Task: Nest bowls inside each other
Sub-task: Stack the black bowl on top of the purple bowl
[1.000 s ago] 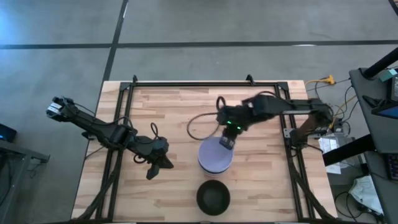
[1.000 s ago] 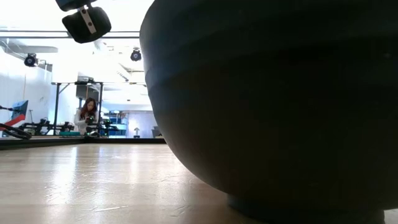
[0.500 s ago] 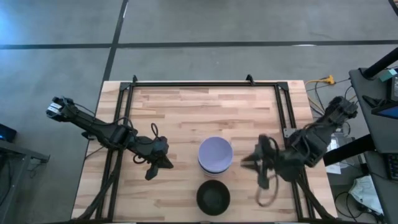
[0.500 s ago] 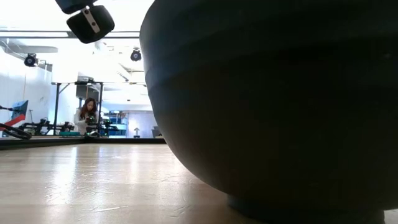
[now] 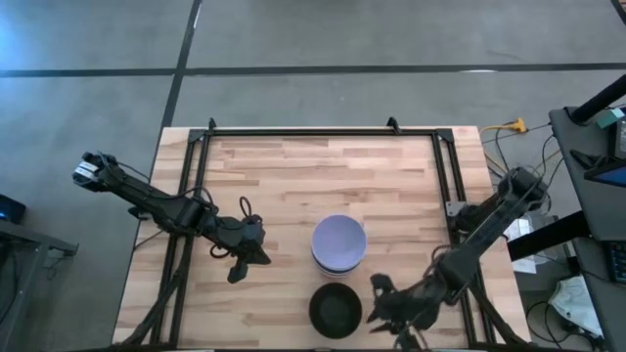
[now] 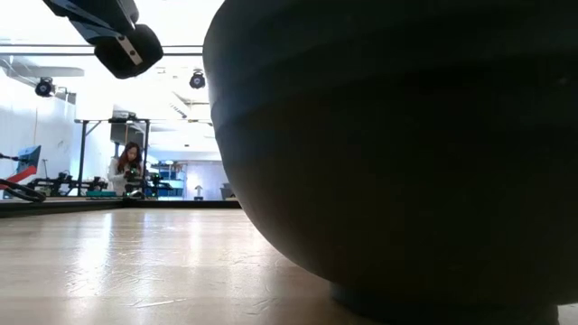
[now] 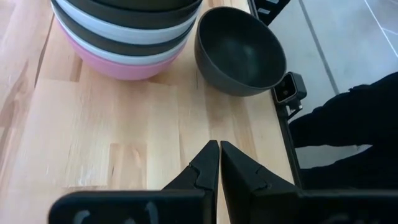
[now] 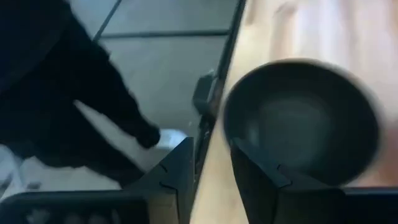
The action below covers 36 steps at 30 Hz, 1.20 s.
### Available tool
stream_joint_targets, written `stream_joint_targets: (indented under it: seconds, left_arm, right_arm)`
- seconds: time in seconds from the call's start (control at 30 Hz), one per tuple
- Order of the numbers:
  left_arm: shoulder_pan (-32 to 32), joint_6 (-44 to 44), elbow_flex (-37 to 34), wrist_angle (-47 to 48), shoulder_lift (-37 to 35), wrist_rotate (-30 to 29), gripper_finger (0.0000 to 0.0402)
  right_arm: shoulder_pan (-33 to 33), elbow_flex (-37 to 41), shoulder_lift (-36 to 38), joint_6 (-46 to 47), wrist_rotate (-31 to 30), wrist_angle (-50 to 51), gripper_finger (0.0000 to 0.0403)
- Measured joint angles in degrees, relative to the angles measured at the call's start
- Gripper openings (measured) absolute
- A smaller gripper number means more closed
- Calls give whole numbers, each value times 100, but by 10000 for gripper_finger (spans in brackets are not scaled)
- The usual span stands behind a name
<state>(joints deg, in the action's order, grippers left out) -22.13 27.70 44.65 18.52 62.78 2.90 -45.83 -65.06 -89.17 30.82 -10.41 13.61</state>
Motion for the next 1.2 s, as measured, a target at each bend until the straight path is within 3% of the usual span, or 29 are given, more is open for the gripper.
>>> stream_joint_targets:
  seconds: [0.23,0.43,0.63,0.97,1.2]
  left_arm:
    - [-2,-6,4,1,2,23,0]
    - [-2,-15,-1,127,2,50,0]
    - [-7,-17,-3,210,2,133,0]
    - [-4,-164,-3,224,2,168,0]
    - [0,-185,-3,247,2,196,0]
  right_arm:
    - [10,-662,-826,-545,334,39,143]
    - [10,-1396,-1498,-1192,333,1125,181]
    - [13,-1916,-2069,-1587,115,1916,188]
    - [121,-2269,-2620,-1605,-17,2414,153]
    - [231,-2269,-2514,-1587,-13,2556,54]
